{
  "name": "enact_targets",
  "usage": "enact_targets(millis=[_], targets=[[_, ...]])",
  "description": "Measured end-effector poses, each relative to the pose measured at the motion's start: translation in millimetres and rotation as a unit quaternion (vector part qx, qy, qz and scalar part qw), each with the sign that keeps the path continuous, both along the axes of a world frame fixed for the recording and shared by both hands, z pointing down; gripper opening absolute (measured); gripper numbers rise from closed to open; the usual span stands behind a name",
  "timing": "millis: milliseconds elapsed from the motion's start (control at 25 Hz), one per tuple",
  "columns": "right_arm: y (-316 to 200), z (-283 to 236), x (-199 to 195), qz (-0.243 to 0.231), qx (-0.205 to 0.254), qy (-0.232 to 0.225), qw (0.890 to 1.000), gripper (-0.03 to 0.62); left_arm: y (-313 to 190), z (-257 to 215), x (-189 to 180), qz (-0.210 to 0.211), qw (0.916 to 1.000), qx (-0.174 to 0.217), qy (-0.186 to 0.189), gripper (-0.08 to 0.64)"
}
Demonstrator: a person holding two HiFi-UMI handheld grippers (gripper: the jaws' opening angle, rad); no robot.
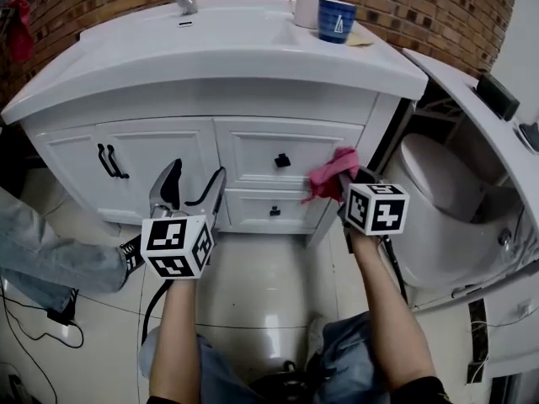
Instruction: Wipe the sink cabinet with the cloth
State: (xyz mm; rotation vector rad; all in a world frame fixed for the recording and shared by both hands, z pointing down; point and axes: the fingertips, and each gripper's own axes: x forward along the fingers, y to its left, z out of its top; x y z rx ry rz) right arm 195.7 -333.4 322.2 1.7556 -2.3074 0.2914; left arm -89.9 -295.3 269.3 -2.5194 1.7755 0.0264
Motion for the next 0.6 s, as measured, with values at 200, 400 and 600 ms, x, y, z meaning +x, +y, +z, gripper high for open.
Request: enact_targets(millis=[200, 400, 600], targets=[[10, 25, -143, -0.151, -0.029, -0.015, 0.988, 0.066, 6, -5, -28, -0.025, 0.9997, 0.005, -0.004, 0.354], [10, 46, -266, -0.261, -0.011, 0.01, 0.965, 0.066, 20, -7, -71, -0.06, 0.9979, 0.004, -0.022, 0.354], [-8, 61, -269, -0.241, 0.004, 0.055, 0.969, 0.066, 30, -14, -104, -0.088, 0.9959, 0.003, -0.02, 0.354]])
